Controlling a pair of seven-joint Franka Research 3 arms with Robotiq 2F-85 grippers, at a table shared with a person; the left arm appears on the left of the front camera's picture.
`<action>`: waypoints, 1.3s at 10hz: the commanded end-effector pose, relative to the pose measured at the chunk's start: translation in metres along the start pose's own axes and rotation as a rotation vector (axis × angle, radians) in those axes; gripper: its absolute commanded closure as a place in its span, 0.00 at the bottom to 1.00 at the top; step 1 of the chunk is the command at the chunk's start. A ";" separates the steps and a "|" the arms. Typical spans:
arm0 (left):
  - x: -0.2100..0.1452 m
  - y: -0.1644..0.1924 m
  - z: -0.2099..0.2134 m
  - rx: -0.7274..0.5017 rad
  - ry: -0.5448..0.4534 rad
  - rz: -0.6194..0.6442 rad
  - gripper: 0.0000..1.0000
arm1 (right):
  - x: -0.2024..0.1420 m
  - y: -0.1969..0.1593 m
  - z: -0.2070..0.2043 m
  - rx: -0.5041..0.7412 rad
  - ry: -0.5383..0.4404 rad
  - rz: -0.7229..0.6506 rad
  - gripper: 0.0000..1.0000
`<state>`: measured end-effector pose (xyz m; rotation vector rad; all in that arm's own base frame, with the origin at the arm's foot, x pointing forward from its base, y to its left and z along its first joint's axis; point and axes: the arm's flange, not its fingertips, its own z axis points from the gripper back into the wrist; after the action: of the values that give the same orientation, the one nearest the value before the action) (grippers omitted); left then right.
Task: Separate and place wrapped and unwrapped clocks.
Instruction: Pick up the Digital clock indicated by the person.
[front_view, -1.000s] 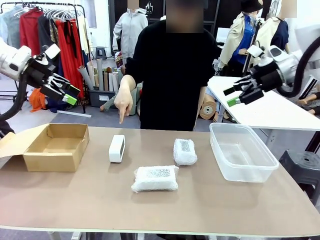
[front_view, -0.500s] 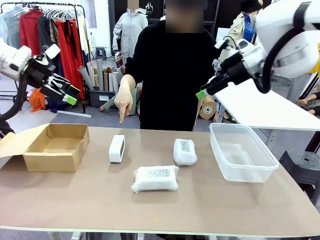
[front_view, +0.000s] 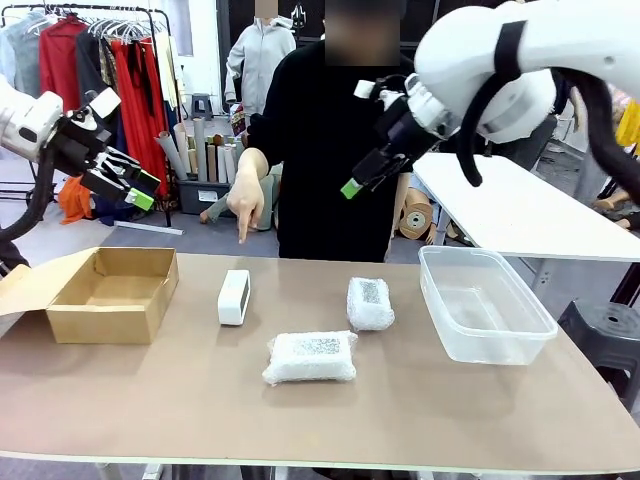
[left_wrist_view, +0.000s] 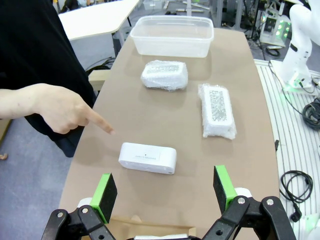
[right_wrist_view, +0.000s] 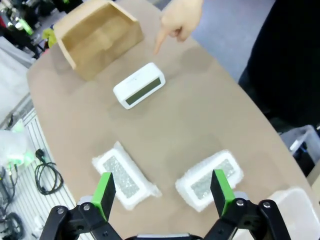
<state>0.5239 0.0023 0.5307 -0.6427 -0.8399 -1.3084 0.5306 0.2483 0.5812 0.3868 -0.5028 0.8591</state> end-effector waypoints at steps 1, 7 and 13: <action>0.001 0.000 0.001 0.001 0.000 0.001 0.00 | 0.032 0.000 -0.014 -0.047 0.078 -0.018 0.00; 0.001 0.000 0.001 0.001 0.000 0.001 0.00 | 0.030 0.010 -0.034 -0.037 0.077 0.000 0.00; 0.001 0.000 0.001 0.001 0.000 0.001 0.00 | 0.043 0.034 -0.042 0.046 0.036 -0.058 0.00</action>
<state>0.5240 0.0023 0.5306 -0.6427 -0.8398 -1.3083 0.5464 0.3063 0.5720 0.3713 -0.4376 0.8572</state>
